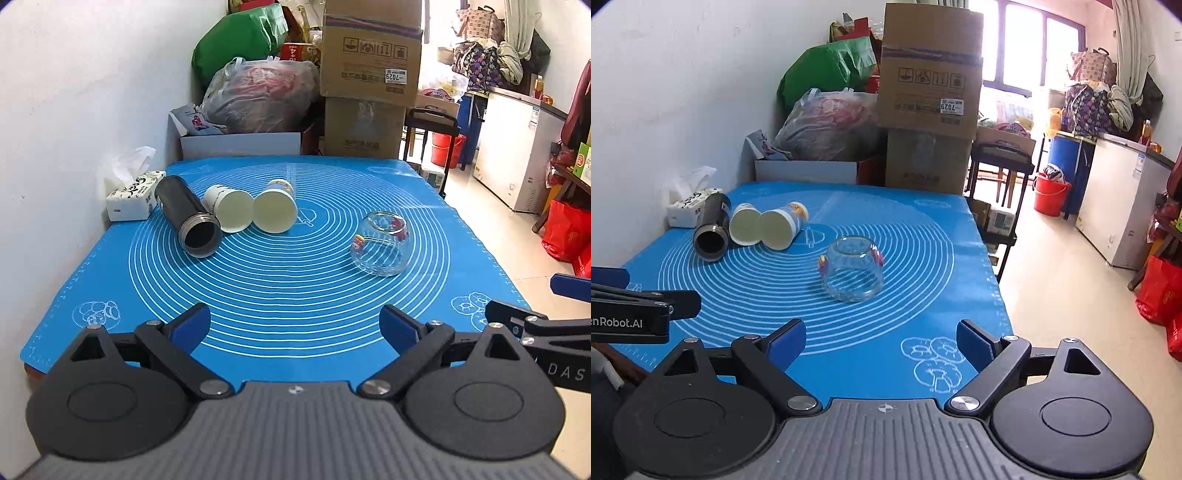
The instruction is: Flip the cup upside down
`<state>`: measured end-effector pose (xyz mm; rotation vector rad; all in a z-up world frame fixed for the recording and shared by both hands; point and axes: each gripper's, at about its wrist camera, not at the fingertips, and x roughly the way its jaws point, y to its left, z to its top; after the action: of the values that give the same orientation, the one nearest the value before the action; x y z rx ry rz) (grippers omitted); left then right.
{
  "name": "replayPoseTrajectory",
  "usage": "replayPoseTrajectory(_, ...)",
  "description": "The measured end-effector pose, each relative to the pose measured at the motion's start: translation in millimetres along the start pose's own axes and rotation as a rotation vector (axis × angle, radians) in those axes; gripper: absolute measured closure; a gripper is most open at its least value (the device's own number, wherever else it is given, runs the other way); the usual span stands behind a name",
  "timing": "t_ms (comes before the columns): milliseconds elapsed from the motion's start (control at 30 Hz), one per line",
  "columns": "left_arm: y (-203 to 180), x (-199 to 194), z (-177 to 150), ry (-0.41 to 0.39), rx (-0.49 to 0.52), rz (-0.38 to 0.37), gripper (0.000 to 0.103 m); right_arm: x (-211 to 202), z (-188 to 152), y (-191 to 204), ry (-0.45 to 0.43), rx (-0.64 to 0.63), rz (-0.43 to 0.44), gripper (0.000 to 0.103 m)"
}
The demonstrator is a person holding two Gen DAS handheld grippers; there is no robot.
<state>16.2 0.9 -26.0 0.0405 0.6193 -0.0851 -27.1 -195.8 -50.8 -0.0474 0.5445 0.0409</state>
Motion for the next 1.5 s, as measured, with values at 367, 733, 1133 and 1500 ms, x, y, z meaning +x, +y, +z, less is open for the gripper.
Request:
replayPoseTrajectory(367, -6.3, -2.7, -5.4, 0.006, 0.022, 0.005, 0.006, -7.8, -2.2, 5.3, -0.008, -0.009, 0.004, 0.013)
replayPoseTrajectory(733, -7.7, -3.2, -6.3, 0.008, 0.028, 0.002, 0.006, -10.8, -1.5, 6.4, -0.011, -0.012, 0.011, 0.014)
replayPoseTrajectory(1133, -8.7, -4.0, -7.0, 0.007, 0.033, 0.0, 0.006, -11.2, -1.9, 5.9, -0.005, -0.012, 0.016, 0.014)
replayPoseTrajectory(1500, -8.9, -3.6, -6.0, 0.007, 0.035, 0.003, 0.006, -9.7, -2.2, 6.2, -0.002, -0.009, 0.023, 0.014)
